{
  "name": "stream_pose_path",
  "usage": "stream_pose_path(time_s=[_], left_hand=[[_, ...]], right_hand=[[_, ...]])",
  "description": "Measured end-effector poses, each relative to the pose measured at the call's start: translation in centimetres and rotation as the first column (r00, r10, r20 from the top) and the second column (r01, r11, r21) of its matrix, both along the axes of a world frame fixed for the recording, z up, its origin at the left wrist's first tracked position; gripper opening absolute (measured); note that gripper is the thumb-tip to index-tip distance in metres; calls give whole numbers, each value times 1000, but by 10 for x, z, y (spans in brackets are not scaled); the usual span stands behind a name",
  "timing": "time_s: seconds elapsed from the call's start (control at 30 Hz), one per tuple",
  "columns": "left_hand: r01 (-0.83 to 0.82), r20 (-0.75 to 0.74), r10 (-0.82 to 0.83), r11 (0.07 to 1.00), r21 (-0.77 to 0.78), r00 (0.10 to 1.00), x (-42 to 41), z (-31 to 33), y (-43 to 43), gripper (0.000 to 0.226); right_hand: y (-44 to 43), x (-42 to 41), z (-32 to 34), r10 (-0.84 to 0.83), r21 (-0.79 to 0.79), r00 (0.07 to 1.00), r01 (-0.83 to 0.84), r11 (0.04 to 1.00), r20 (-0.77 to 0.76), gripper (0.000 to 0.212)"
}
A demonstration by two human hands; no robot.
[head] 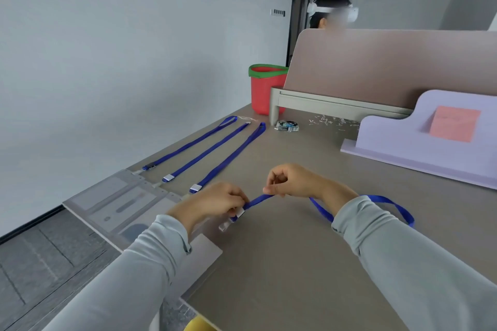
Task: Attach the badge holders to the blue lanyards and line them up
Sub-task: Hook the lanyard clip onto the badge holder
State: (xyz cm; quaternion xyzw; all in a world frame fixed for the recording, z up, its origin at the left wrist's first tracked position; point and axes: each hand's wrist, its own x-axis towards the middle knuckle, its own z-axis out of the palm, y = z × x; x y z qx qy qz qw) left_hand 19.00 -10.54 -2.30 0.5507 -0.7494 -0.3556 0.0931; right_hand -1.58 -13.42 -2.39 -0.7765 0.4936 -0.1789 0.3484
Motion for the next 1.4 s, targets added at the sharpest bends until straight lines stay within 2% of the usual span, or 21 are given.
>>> stream_pose_path(time_s=[0.13, 0.33, 0.5, 0.63, 0.77, 0.93, 1.17, 1.33, 1.4], left_hand=[[-1, 106, 0, 1000, 9, 994, -5, -1, -8, 25], [82, -35, -83, 997, -7, 996, -36, 6, -8, 31], [94, -34, -94, 995, 20, 995, -42, 5, -12, 17], [62, -19, -61, 997, 37, 998, -43, 6, -15, 10], [88, 46, -89, 996, 19, 995, -55, 9, -16, 16], [186, -28, -185, 983, 10, 982, -85, 12, -11, 21], [204, 11, -204, 978, -53, 979, -89, 5, -15, 21], [228, -44, -230, 973, -41, 972, -87, 4, -16, 20], [228, -70, -232, 972, -52, 970, -87, 3, -18, 22]], right_hand=[[3, -18, 1, 14, 51, 999, -16, 999, 34, 7], [9, -25, 0, -2, 28, 999, 1, 1000, 41, 14], [15, -42, 5, -12, 50, 1000, 11, 999, 7, 8], [19, -60, 7, -60, 53, 998, 61, 997, -17, 16], [24, -71, 8, -96, 35, 994, 98, 995, -56, 18], [32, -72, 12, -147, 7, 987, 148, 989, -63, 11], [49, -99, 11, -195, 53, 980, 197, 979, -41, 3], [61, -114, 12, -236, 41, 970, 239, 970, -64, 20], [62, -117, 12, -246, 58, 968, 249, 967, -52, 20]])
